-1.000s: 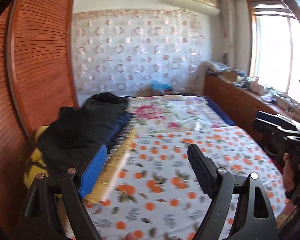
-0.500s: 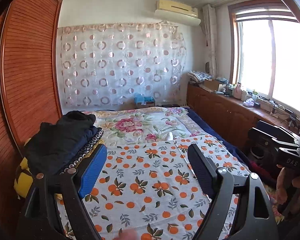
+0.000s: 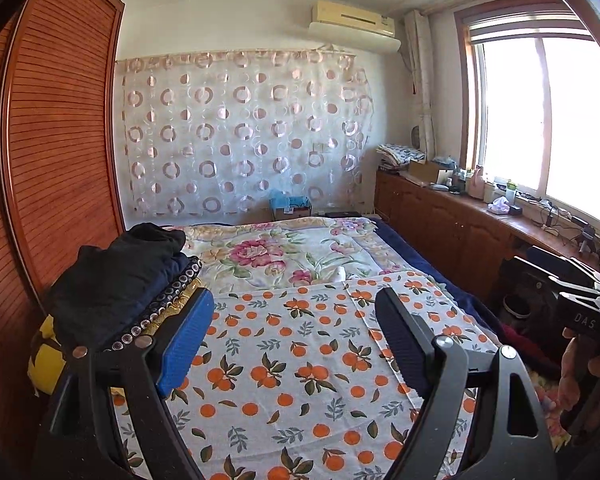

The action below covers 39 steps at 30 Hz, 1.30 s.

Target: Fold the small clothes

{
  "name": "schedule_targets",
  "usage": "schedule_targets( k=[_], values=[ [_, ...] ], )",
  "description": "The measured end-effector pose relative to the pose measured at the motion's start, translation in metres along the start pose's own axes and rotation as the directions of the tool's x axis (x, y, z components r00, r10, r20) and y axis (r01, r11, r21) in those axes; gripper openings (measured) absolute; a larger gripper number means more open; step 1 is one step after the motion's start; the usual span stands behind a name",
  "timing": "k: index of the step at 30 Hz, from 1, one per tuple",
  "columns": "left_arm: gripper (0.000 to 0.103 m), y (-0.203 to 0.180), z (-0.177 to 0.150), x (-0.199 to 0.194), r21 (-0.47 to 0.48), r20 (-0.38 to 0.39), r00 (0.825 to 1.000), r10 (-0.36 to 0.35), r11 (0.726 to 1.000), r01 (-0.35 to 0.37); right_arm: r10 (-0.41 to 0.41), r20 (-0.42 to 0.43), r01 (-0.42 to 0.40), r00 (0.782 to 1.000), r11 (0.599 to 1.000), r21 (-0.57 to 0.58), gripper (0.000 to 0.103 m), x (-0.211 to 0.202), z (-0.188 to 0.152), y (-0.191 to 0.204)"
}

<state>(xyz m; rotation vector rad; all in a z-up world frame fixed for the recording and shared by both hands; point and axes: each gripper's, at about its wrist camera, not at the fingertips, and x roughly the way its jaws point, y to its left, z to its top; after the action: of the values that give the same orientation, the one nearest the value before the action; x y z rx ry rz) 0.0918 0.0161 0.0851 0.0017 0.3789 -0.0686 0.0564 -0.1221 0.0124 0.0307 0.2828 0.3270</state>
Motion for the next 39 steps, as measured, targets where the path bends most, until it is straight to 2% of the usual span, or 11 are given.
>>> schedule_targets(
  k=[39],
  values=[
    [0.083, -0.002, -0.004, 0.003, -0.003, -0.015, 1.000, 0.005, 1.000, -0.005, -0.001, 0.008, 0.001, 1.000, 1.000, -0.005, 0.080, -0.001, -0.006, -0.030]
  ],
)
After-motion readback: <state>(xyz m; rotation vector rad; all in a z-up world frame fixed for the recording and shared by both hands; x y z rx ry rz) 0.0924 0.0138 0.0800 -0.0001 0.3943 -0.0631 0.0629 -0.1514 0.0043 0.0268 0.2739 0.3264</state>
